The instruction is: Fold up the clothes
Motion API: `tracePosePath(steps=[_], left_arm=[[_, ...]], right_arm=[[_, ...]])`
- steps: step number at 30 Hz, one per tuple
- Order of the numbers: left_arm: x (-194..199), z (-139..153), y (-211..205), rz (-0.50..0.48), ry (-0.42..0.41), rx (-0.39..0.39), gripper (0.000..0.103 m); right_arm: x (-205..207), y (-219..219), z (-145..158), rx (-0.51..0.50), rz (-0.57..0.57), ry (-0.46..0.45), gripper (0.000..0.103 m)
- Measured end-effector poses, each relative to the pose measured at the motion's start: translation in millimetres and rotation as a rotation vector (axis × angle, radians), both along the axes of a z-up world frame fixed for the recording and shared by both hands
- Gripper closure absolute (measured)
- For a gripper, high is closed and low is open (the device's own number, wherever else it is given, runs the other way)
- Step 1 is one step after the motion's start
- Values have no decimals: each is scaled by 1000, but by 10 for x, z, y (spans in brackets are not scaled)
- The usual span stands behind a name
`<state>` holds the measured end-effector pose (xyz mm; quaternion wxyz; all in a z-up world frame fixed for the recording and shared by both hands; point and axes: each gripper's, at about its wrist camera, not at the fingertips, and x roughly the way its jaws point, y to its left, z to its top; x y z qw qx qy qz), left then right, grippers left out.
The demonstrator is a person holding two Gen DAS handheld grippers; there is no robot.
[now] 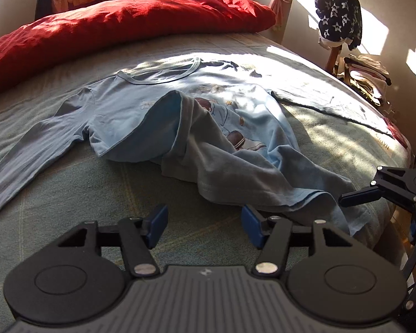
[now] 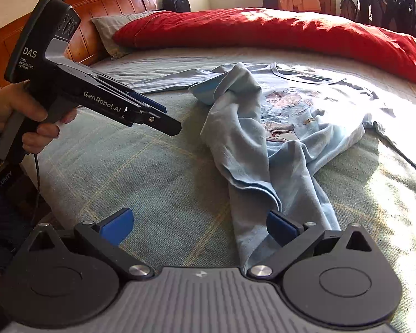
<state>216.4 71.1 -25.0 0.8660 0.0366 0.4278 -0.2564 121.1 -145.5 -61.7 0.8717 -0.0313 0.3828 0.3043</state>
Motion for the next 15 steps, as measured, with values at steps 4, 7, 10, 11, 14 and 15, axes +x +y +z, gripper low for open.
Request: tracePosePath(steps=[4,7,10,11,14,15], left_arm=[[148,-108,101,75,31,-110,69],[304,-159,106,88,-6,-113,69],[472,-271,83,78,-37,-78,69],[520,-310,74,72,-39,-70,69],[669,-452,33,42,-55,-22,69],[712,-491,26,38,-59,-11,69]], right_arm=[[-70,-40,20,6,-11,-4,0],[-46,-71,23,11,-17,-4,0],[12,-98,18,15,-21,-1,0],[32,-107,16,16,-23,-1,0],[90,-134,10,20,-28,2,0],[109,-143,9,21,-29,3,0]])
